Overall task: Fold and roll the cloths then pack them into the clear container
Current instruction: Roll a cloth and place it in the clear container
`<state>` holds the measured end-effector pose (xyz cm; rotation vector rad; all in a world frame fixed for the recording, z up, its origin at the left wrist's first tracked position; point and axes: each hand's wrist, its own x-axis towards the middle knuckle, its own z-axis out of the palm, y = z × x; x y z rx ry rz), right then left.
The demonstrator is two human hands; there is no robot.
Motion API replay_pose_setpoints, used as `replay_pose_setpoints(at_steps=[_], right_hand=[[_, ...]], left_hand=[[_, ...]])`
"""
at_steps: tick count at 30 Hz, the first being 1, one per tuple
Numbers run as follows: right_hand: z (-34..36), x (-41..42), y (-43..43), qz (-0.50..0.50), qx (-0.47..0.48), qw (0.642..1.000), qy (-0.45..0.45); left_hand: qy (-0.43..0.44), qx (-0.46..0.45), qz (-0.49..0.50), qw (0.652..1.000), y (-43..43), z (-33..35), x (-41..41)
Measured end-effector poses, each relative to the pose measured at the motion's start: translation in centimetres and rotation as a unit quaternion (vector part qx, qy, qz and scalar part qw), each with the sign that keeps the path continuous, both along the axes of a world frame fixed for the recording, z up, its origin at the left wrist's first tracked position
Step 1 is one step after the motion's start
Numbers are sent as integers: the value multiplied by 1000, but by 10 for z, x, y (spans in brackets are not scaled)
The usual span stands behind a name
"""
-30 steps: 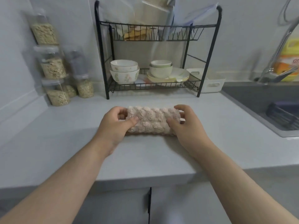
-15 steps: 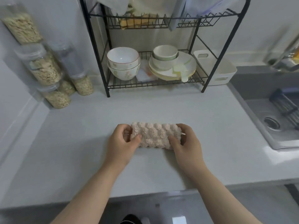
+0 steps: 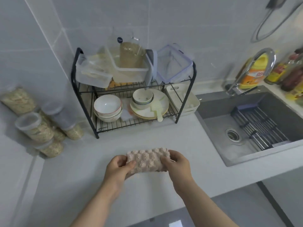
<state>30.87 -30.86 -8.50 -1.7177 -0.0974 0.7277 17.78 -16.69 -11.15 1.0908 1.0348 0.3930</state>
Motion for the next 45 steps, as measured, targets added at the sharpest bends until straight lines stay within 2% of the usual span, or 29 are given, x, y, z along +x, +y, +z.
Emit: replay_pose_setpoints(at_steps=[7, 12, 18, 26, 34, 40, 42, 45], right_hand=[[96, 53, -75, -64, 112, 989, -67], [135, 91, -153, -154, 140, 971, -118], [171, 127, -277, -254, 175, 936, -168], [192, 137, -431, -380, 157, 883, -226], [192, 135, -553, -515, 108, 813, -249], [188, 176, -615, -593, 75, 754, -273], [185, 201, -632, -601, 73, 748, -273], [183, 247, -654, -605, 66, 749, -261]], left_hand=[[-152, 6, -97, 983, -44, 95, 72], [-198, 13, -206, 958, -101, 144, 148], [-218, 29, -325, 920, -207, 183, 232], [-260, 29, -462, 847, -369, 216, 307], [-254, -41, -580, 773, -516, 227, 358], [-267, -53, -680, 681, -593, 222, 422], [-264, -55, -687, 675, -611, 216, 454], [-251, -64, -682, 684, -637, 211, 504]])
